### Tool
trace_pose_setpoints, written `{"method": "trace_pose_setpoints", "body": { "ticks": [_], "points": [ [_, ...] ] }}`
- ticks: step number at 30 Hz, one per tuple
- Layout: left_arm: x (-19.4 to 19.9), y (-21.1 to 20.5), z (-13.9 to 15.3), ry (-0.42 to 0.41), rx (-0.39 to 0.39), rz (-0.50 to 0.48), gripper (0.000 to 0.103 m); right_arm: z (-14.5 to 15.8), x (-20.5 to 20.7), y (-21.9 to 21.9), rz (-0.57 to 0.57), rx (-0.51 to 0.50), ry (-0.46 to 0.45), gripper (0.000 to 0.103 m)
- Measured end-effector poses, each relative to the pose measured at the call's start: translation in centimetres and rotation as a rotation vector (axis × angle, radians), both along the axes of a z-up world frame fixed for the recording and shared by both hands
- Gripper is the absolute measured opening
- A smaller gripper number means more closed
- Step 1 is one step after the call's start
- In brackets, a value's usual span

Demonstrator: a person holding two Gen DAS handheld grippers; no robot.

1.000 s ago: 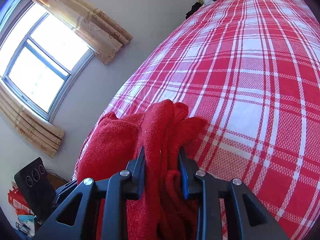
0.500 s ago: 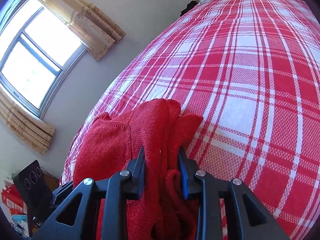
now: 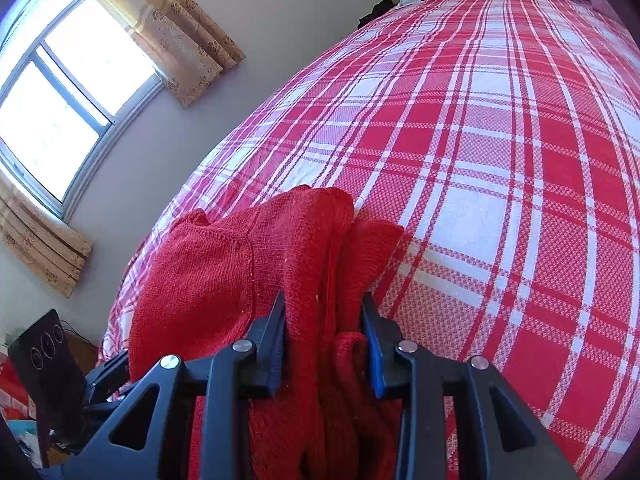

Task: Fold small clothes
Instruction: 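Lay the sweater down and open both grippers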

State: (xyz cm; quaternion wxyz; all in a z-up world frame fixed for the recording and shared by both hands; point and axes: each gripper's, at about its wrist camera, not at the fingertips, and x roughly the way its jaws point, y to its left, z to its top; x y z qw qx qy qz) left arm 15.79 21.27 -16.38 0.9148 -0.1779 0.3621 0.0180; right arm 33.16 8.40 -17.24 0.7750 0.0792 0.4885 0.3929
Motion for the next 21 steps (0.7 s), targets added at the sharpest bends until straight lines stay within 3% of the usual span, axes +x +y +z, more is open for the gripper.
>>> {"method": "trace_pose_setpoints", "body": {
  "ticks": [1, 3, 5, 12, 15, 21],
  "points": [
    [-0.1, 0.2, -0.1, 0.010, 0.003, 0.025, 0.084, 0.0, -0.1, 0.0, -0.009, -0.023, -0.007, 0.047],
    [-0.5, 0.5, -0.1, 0.017, -0.008, 0.050, 0.093, 0.3, -0.2, -0.3, -0.041, -0.053, -0.029, 0.060],
    [-0.9, 0.6, 0.0, 0.021, -0.015, 0.053, 0.094, 0.9, -0.6, -1.0, -0.068, -0.060, -0.049, 0.061],
    [-3.3, -0.4, 1.8, 0.024, 0.077, 0.046, 0.101, 3.5, -3.7, -2.2, -0.113, -0.140, -0.169, 0.064],
    [-4.9, -1.0, 2.7, 0.014, 0.121, 0.032, 0.103, 6.1, -6.8, -2.9, -0.114, -0.148, -0.267, 0.078],
    [-8.7, -2.3, 5.1, -0.045, 0.199, 0.007, 0.103, 10.5, -13.8, -4.3, -0.114, -0.126, -0.420, 0.095]
  ]
}}
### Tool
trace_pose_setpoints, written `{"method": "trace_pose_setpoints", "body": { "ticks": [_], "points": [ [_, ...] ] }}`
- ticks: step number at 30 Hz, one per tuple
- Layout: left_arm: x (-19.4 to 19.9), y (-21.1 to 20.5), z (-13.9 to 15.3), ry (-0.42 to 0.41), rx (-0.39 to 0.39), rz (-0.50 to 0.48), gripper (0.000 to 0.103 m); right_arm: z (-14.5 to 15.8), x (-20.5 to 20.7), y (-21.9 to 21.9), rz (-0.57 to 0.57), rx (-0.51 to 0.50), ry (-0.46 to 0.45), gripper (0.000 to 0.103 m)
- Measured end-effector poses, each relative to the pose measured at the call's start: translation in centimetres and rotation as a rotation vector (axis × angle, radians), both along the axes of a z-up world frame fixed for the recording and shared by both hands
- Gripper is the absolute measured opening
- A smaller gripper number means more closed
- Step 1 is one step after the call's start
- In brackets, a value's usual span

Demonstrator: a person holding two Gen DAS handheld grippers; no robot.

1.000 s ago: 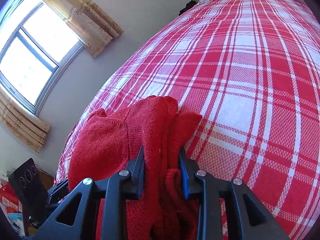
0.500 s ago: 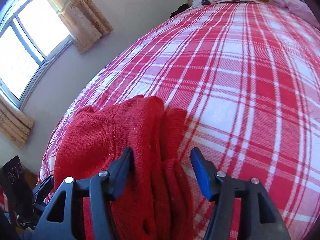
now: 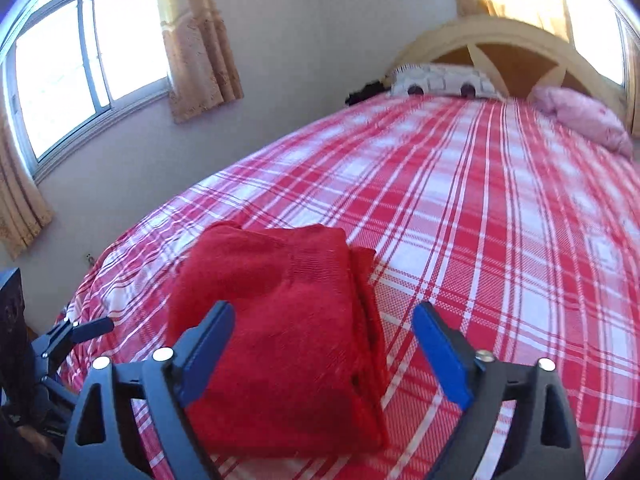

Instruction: Fold small clothes

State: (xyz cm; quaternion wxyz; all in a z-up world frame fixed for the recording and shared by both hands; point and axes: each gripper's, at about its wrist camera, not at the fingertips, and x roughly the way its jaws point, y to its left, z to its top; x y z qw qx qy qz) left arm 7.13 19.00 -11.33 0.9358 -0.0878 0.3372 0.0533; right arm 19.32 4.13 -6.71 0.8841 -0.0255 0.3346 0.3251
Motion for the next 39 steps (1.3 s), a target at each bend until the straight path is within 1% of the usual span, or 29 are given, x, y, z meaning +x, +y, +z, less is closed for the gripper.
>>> {"method": "trace_pose_setpoints", "body": {
  "ticks": [1, 3, 5, 6, 9, 13, 16, 17, 19, 20, 22, 25, 28, 39],
  "points": [
    [-0.6, -0.1, 0.4, -0.009, 0.012, 0.004, 0.103, 0.7, -1.1, -0.3, 0.009, 0.019, -0.010, 0.095],
    [-1.7, -0.2, 1.4, -0.035, 0.017, 0.011, 0.103, 2.0, -2.9, -1.0, 0.039, 0.092, 0.011, 0.096],
    [-2.9, -0.3, 2.6, -0.080, 0.007, 0.002, 0.103, 3.1, -4.2, -2.0, 0.042, 0.154, 0.030, 0.098],
    [-3.2, -0.5, 3.1, -0.092, 0.017, 0.008, 0.103, 3.8, -4.9, -2.6, 0.034, 0.178, 0.033, 0.098],
    [-4.3, -0.9, 5.1, -0.145, 0.053, 0.034, 0.103, 6.2, -7.2, -4.5, 0.027, 0.253, 0.009, 0.099],
    [-6.0, -1.1, 7.2, -0.213, 0.050, 0.065, 0.103, 8.5, -10.0, -5.9, 0.044, 0.301, -0.030, 0.099],
    [-6.9, -1.4, 8.2, -0.242, 0.075, 0.098, 0.103, 9.4, -11.4, -6.6, 0.053, 0.318, -0.032, 0.099],
    [-7.0, -1.5, 8.3, -0.247, 0.089, 0.107, 0.103, 9.5, -11.8, -6.8, 0.050, 0.316, -0.035, 0.099],
    [-7.2, -1.8, 8.4, -0.257, 0.127, 0.124, 0.103, 9.5, -12.3, -6.8, 0.028, 0.291, -0.070, 0.099],
    [-7.0, -2.0, 8.3, -0.255, 0.151, 0.130, 0.103, 9.5, -12.7, -6.7, 0.011, 0.264, -0.095, 0.099],
    [-6.8, -2.2, 8.0, -0.246, 0.165, 0.125, 0.103, 9.4, -13.5, -6.5, -0.017, 0.209, -0.145, 0.099],
    [-6.4, -2.3, 7.5, -0.224, 0.168, 0.114, 0.103, 9.5, -14.5, -6.1, -0.034, 0.164, -0.199, 0.099],
    [-6.4, -2.6, 7.2, -0.213, 0.170, 0.108, 0.103, 9.5, -15.3, -5.7, -0.025, 0.132, -0.238, 0.099],
    [-6.5, -2.6, 7.2, -0.216, 0.167, 0.110, 0.103, 9.0, -16.3, -4.9, -0.035, 0.083, -0.281, 0.099]
  ]
}}
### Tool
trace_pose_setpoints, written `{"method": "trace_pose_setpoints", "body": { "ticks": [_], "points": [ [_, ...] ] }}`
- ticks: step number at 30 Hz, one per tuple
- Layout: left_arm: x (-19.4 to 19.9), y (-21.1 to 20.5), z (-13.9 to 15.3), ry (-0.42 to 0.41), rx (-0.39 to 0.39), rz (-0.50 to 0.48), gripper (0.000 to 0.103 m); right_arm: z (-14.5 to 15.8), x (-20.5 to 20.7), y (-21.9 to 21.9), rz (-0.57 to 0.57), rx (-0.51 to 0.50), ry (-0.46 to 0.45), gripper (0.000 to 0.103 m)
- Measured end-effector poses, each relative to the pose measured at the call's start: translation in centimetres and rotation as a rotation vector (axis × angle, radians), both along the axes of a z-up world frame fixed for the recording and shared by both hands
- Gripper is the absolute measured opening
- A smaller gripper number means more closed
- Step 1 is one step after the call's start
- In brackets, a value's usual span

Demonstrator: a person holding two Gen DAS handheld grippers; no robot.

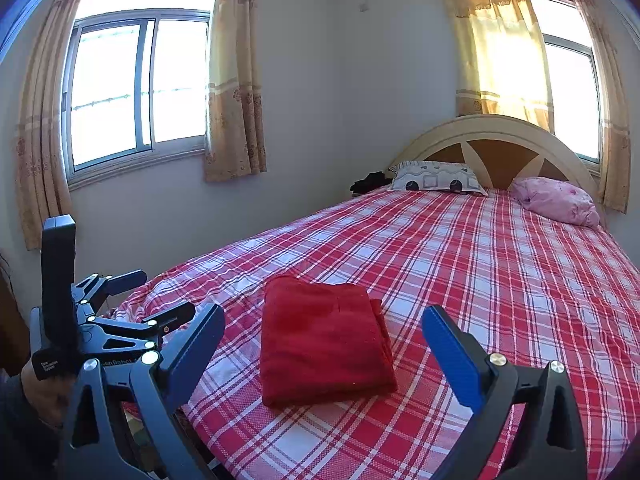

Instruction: Fold small clothes

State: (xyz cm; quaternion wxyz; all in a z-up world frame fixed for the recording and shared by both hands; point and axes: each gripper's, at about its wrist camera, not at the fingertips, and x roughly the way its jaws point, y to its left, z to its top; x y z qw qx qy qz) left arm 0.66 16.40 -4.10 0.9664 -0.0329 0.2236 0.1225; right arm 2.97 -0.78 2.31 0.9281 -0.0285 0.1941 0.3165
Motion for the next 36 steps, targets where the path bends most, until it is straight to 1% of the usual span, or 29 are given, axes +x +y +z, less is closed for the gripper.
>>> {"method": "trace_pose_setpoints", "body": {
  "ticks": [16, 21, 28, 32, 36],
  "points": [
    [0.1, -0.2, -0.1, 0.008, 0.005, -0.005, 0.103, 0.0, -0.3, -0.3, -0.013, -0.001, 0.001, 0.099],
    [0.7, -0.1, -0.6, 0.051, -0.007, -0.019, 0.103, -0.1, -0.2, -0.4, -0.017, -0.001, 0.005, 0.099],
    [0.9, 0.0, -0.7, 0.069, -0.012, -0.016, 0.103, -0.3, -0.3, -0.2, -0.010, -0.003, 0.004, 0.099],
    [1.0, -0.3, -0.8, 0.077, -0.003, -0.034, 0.103, -0.7, -0.3, -0.1, -0.008, -0.009, 0.009, 0.099],
    [1.1, 0.0, -0.8, 0.057, -0.038, -0.040, 0.103, -0.9, -0.5, -0.1, -0.008, -0.010, 0.010, 0.099]
  ]
}}
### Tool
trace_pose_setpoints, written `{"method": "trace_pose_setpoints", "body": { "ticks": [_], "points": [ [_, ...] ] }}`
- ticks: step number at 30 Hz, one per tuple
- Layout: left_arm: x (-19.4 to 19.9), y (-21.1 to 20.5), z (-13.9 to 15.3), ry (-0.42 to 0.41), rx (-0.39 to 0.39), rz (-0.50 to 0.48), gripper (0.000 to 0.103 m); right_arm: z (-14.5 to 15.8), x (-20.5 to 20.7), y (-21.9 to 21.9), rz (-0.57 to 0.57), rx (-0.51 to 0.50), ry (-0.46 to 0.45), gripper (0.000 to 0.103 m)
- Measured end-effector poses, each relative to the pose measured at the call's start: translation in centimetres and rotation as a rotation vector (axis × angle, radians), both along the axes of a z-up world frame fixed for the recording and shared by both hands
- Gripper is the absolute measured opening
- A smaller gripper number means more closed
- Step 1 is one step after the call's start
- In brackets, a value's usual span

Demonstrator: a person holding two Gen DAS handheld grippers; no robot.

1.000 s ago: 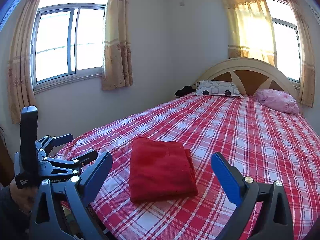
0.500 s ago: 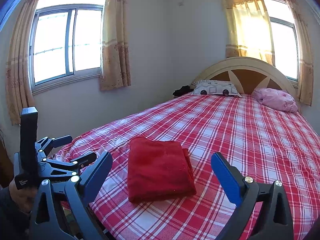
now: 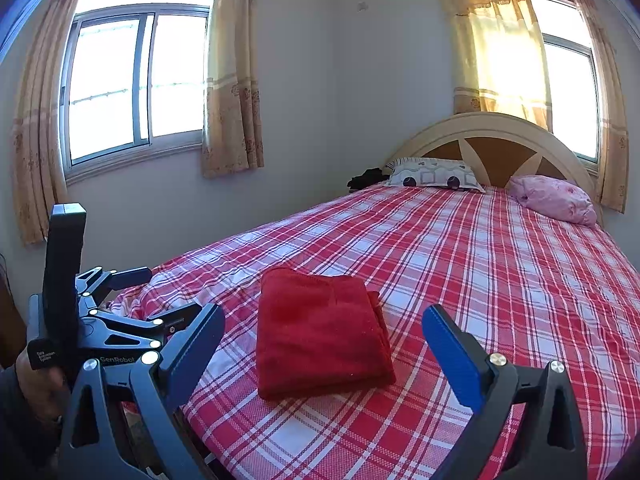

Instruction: Fold small clothes

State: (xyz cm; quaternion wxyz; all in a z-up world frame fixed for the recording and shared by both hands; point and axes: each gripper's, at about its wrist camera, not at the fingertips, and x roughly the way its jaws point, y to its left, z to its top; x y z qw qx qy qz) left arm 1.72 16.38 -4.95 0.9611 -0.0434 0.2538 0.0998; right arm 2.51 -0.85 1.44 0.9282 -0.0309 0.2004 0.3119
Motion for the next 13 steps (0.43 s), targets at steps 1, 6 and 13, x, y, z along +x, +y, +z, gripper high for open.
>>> {"method": "trace_pose_setpoints", "body": {
  "ticks": [1, 6, 13],
  "points": [
    [0.0, 0.1, -0.1, -0.001, -0.002, 0.009, 0.103, 0.0, 0.0, 0.0, 0.000, 0.000, 0.001, 0.099],
    [0.2, 0.5, -0.3, 0.008, -0.005, 0.017, 0.103, -0.4, 0.0, 0.1, 0.000, -0.001, 0.008, 0.099],
    [-0.1, -0.2, -0.3, -0.019, 0.027, 0.014, 0.103, -1.2, -0.1, 0.5, 0.004, -0.017, 0.018, 0.099]
  ]
}}
